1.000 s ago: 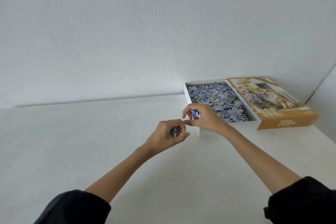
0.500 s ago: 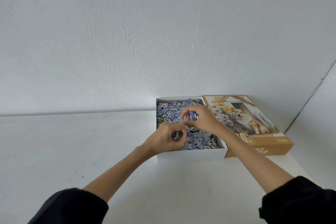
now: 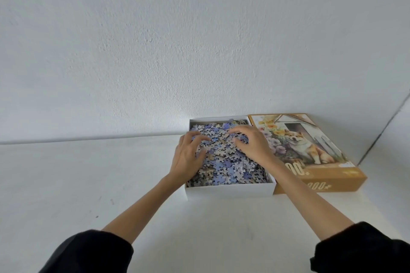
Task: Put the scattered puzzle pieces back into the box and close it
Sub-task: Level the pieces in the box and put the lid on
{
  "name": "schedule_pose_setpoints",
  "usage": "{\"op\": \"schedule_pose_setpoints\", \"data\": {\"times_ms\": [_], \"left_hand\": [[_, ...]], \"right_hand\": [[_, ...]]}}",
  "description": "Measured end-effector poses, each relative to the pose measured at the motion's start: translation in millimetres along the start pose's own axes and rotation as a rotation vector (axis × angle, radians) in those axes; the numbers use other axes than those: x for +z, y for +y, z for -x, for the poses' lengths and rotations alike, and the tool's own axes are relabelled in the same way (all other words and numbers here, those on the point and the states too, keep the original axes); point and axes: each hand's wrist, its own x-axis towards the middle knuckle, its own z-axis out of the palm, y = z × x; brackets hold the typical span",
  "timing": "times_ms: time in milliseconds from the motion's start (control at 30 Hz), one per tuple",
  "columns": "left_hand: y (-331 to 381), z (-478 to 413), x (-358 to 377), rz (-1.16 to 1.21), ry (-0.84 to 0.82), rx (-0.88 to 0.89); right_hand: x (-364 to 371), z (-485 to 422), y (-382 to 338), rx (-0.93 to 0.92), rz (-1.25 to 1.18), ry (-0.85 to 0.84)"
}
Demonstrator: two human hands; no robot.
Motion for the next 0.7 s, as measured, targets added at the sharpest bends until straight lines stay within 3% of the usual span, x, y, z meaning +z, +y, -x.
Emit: {"op": "schedule_pose_setpoints", "data": {"times_ms": [100, 167, 367, 600, 700], "left_hand": [[0, -2, -1, 0.07, -0.136, -0.252], [0, -3, -2, 0.109, -0.207, -0.321], [-10, -1, -4, 0.138, -0.211, -0.338], [-36, 7, -19, 0.119, -0.144, -0.342], [-43, 15, -31, 0.128, -0.127, -0.386]], "right_hand": [[3, 5, 5, 0.053, 0.121, 0.006], [3, 7, 5, 0.083, 0.163, 0.002], [-4, 10, 1, 0.225, 0.223, -0.095], [-4, 19, 3, 0.208, 0.429, -0.235], [10, 21, -7, 0.192, 0.367, -0.321]]}}
